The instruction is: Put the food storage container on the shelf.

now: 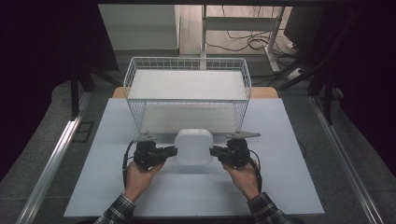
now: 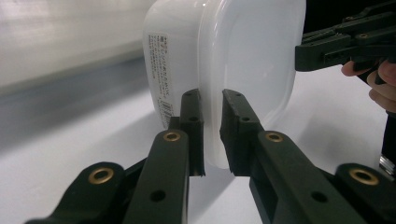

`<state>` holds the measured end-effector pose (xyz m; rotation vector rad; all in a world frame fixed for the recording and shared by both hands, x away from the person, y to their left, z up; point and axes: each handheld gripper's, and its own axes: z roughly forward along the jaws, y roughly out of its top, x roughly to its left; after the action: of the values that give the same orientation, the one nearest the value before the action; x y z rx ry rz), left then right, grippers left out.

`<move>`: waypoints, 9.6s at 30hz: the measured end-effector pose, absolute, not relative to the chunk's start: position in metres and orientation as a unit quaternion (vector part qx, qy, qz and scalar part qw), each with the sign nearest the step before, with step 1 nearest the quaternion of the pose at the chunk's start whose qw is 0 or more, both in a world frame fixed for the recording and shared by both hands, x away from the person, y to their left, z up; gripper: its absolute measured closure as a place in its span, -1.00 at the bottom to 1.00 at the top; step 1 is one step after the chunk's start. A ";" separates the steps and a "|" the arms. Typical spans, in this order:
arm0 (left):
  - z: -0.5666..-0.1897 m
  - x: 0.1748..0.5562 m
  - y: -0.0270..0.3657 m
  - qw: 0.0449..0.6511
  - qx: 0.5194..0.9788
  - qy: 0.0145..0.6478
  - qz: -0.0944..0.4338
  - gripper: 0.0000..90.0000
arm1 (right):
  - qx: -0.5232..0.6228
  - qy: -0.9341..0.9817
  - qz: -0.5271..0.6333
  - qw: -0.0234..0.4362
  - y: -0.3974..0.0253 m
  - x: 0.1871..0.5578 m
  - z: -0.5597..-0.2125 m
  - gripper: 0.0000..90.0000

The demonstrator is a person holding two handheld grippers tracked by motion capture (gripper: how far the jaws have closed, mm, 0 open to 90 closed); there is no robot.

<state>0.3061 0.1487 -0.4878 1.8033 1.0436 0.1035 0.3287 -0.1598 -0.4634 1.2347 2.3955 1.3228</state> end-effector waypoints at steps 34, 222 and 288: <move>-0.391 0.310 0.167 0.541 0.732 0.396 0.120 0.78 | 0.347 0.778 0.508 0.127 -0.146 0.340 -0.372 0.73; -0.448 0.301 0.158 0.485 0.783 0.359 0.152 -0.97 | 0.272 0.818 0.474 0.179 -0.139 0.342 -0.412 -0.95; -0.533 0.240 0.197 0.398 0.799 0.422 0.160 -0.99 | 0.339 0.834 0.401 0.173 -0.218 0.288 -0.508 -1.00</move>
<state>0.2404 0.1965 -0.5335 2.0231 1.0687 0.4060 0.2877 -0.2176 -0.5080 0.9605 2.3647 1.1374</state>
